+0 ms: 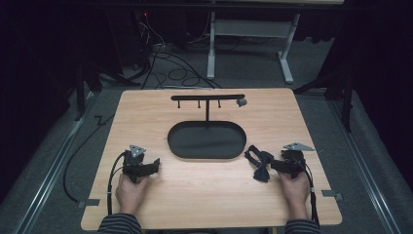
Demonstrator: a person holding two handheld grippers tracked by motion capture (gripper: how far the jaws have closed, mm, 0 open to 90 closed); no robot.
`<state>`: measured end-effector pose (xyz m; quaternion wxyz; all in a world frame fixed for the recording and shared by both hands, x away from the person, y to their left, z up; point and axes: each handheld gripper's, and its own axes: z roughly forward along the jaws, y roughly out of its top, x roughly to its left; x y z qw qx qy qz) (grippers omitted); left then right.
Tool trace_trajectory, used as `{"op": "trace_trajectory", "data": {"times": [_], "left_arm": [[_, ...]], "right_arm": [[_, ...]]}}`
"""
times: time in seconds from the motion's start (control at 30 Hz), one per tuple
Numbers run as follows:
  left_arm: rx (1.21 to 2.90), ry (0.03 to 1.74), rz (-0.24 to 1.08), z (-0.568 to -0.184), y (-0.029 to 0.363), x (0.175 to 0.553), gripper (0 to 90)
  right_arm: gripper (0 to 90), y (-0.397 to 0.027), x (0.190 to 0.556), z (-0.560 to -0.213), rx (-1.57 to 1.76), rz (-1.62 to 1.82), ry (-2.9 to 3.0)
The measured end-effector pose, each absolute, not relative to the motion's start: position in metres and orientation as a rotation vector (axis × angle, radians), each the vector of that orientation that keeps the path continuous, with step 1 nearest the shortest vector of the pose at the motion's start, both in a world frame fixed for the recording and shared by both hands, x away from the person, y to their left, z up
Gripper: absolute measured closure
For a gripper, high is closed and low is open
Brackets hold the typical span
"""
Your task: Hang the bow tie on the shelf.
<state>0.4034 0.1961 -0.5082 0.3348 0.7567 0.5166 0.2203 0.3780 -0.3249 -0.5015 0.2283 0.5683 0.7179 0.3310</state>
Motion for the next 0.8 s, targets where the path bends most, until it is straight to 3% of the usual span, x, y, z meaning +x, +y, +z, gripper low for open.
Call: {"op": "trace_trajectory", "data": {"times": [0.8], "left_arm": [[1.974,1.348,0.574,-0.5081,0.1962,0.4032,21.7]], "right_arm": [[35.1,-0.3222,0.3772,-0.5015,1.55,0.886,1.982]]}}
